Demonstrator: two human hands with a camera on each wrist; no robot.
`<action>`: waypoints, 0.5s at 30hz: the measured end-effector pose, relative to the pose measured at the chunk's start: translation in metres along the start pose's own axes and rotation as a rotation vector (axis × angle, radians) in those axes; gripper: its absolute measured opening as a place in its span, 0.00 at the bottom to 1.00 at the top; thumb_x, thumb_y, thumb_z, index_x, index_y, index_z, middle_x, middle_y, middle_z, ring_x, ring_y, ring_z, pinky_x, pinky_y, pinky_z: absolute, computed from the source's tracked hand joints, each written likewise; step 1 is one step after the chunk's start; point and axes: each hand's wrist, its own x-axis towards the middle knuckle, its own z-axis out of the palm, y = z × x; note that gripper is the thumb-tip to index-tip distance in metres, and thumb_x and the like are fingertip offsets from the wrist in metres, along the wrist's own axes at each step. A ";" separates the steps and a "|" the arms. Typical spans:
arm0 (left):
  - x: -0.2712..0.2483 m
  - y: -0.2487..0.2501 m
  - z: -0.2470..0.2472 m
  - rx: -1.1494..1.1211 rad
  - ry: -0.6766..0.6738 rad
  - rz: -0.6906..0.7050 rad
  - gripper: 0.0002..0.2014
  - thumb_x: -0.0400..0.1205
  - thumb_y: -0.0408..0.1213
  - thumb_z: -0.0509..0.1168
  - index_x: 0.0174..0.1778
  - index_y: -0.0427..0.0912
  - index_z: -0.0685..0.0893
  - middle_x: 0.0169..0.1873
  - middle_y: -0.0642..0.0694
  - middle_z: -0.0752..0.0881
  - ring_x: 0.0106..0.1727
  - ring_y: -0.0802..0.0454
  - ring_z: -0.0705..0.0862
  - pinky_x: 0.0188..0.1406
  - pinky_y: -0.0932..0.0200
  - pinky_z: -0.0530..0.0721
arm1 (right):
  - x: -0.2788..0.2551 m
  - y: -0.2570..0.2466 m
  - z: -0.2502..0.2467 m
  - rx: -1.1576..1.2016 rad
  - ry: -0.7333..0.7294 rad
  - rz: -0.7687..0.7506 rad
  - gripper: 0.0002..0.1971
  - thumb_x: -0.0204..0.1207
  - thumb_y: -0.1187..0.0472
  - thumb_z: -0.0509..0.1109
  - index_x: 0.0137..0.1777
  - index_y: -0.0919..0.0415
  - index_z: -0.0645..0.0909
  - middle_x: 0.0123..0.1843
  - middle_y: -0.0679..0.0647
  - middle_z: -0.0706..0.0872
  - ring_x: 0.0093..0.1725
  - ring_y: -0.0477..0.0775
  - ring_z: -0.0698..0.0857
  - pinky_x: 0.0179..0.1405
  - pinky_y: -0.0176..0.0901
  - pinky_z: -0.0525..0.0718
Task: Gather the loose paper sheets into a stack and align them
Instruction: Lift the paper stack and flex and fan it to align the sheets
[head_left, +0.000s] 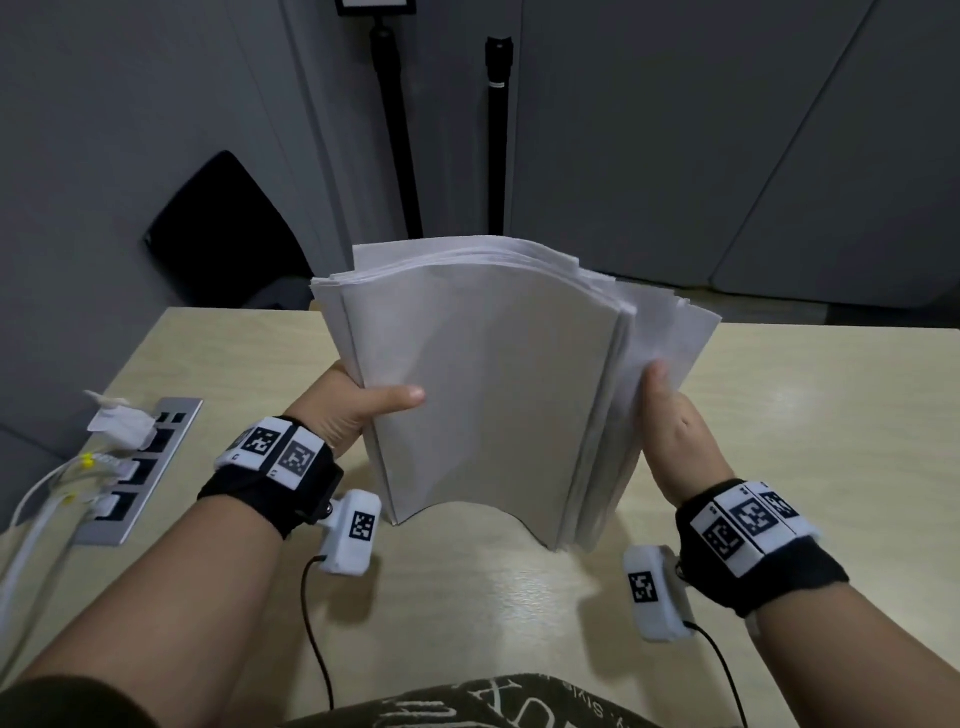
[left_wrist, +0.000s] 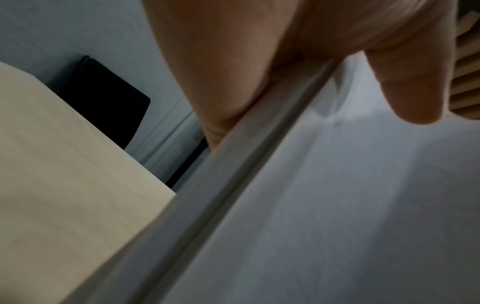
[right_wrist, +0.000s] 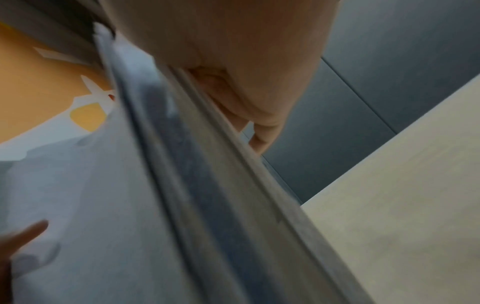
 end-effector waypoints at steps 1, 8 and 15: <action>0.000 0.000 -0.001 -0.011 -0.008 -0.002 0.34 0.44 0.48 0.86 0.49 0.47 0.90 0.47 0.47 0.93 0.51 0.50 0.91 0.44 0.58 0.88 | 0.001 0.002 0.000 0.001 0.012 -0.014 0.29 0.73 0.27 0.44 0.41 0.43 0.82 0.44 0.36 0.84 0.42 0.25 0.83 0.41 0.17 0.77; 0.005 -0.006 -0.005 -0.008 0.136 -0.048 0.32 0.48 0.47 0.85 0.49 0.43 0.89 0.47 0.45 0.93 0.53 0.45 0.90 0.57 0.46 0.87 | 0.010 0.009 0.012 0.213 -0.162 -0.232 0.51 0.60 0.18 0.56 0.72 0.59 0.75 0.62 0.49 0.87 0.66 0.49 0.84 0.61 0.41 0.82; -0.001 -0.007 0.014 0.079 -0.001 -0.069 0.24 0.55 0.38 0.81 0.50 0.47 0.91 0.52 0.41 0.91 0.58 0.40 0.88 0.63 0.37 0.82 | 0.007 0.017 0.021 0.024 -0.067 -0.093 0.31 0.66 0.51 0.81 0.69 0.49 0.74 0.60 0.44 0.86 0.58 0.41 0.86 0.56 0.44 0.86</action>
